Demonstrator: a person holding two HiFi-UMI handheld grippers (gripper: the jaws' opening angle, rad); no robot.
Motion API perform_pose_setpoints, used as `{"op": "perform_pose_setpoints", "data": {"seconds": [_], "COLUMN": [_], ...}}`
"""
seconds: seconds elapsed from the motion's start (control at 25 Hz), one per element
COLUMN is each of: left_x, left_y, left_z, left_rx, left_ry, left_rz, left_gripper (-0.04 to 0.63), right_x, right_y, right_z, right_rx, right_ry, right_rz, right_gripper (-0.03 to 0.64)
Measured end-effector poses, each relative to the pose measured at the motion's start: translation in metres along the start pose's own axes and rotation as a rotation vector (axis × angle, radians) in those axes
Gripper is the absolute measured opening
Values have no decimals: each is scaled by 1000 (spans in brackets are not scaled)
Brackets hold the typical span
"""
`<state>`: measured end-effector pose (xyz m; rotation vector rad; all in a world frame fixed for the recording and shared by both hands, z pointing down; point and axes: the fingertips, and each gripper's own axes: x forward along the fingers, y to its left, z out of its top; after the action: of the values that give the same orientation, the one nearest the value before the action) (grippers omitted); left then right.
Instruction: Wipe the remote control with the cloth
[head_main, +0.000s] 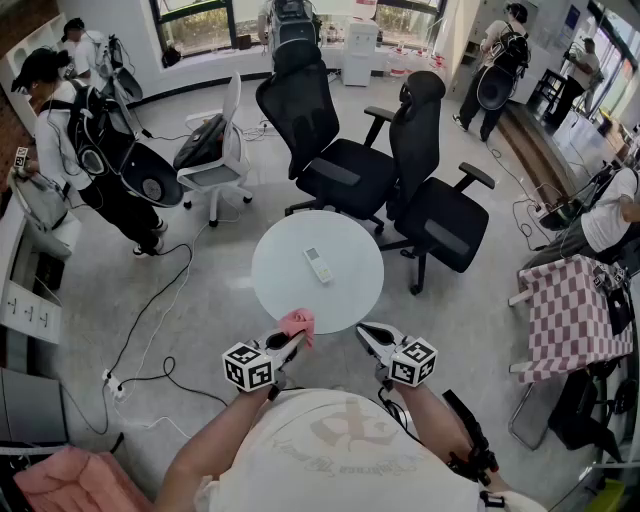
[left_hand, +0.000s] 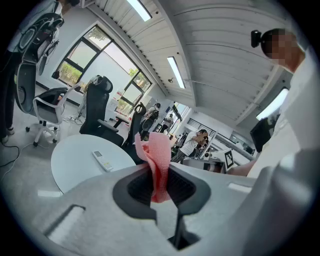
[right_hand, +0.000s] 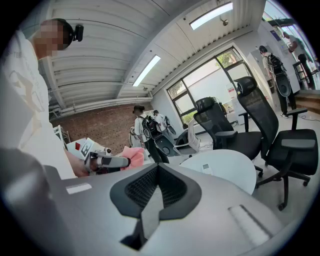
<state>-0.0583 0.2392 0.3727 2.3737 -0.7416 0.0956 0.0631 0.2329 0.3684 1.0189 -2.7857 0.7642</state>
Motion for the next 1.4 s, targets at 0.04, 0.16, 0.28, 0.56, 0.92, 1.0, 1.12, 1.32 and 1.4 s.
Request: {"op": "perform_pose_setpoints", "data": {"seconds": [0.04, 0.16, 0.28, 0.56, 0.92, 1.0, 1.12, 1.32, 1.4], "left_x": [1, 0, -7, -16, -44, -50, -56, -50, -43], "left_y": [2, 8, 12, 19, 45, 52, 61, 73, 79], "left_z": [3, 5, -5, -3, -1, 2, 1, -1, 0], "left_rx": [1, -6, -31, -19, -6, -12, -18, -34, -43], "left_ry": [-3, -6, 0, 3, 22, 20, 30, 53, 60], "left_rz": [0, 0, 6, -17, -30, -29, -29, -19, -16], "left_gripper": [41, 41, 41, 41, 41, 41, 41, 41, 41], "right_x": [2, 5, 5, 14, 40, 46, 52, 63, 69], "right_y": [-1, -2, 1, 2, 6, 6, 6, 0, -11], "right_z": [3, 5, -6, -6, -14, -12, -11, -21, -27], "right_rx": [-2, -5, 5, 19, 31, 29, 32, 45, 59], "right_ry": [-2, 3, 19, -20, 9, 12, 10, 39, 53], "right_rz": [-2, -11, -27, -101, -192, -213, -239, -243, -242], "right_gripper": [6, 6, 6, 6, 6, 6, 6, 6, 6]}}
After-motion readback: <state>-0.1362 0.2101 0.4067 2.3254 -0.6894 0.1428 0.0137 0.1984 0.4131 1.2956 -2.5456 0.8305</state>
